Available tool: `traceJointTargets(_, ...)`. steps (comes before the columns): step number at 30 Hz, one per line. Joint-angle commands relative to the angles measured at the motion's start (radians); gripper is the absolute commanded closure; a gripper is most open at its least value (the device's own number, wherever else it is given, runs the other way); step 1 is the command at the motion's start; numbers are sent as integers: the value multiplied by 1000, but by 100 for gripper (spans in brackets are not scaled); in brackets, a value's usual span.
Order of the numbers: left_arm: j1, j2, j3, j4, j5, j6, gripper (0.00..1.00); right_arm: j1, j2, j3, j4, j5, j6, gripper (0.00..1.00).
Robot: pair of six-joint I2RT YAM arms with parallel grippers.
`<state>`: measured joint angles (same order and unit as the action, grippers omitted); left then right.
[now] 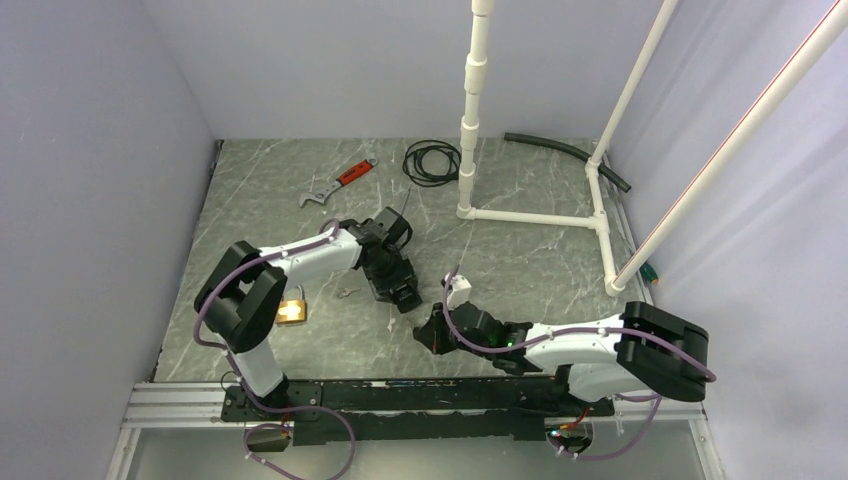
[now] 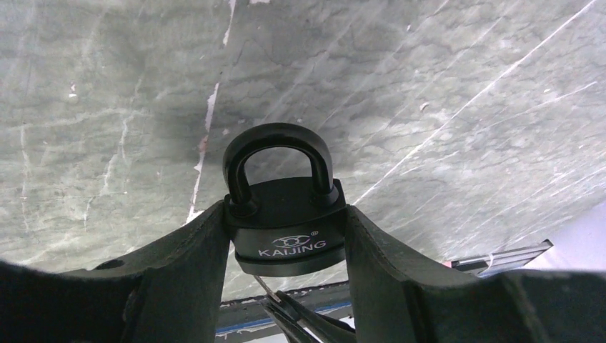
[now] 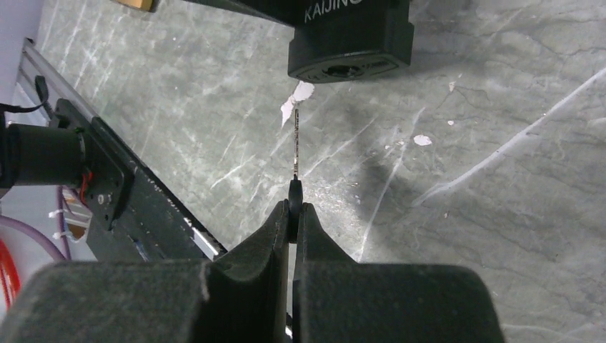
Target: Unlock with the key
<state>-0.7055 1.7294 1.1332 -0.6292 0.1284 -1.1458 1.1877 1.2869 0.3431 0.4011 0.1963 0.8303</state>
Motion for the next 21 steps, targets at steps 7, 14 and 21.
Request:
traceJointTargets(7,0,-101,-41,73,35,-16,100,-23,-97,-20,71,-8,29,100)
traceJointTargets(14,0,-102,-44,92,47,-19,100,-51,-109,-39,68,-28,41,100)
traceJointTargets(21,0,-112,-45,98,52,-20,100,-58,-136,-75,73,-19,51,100)
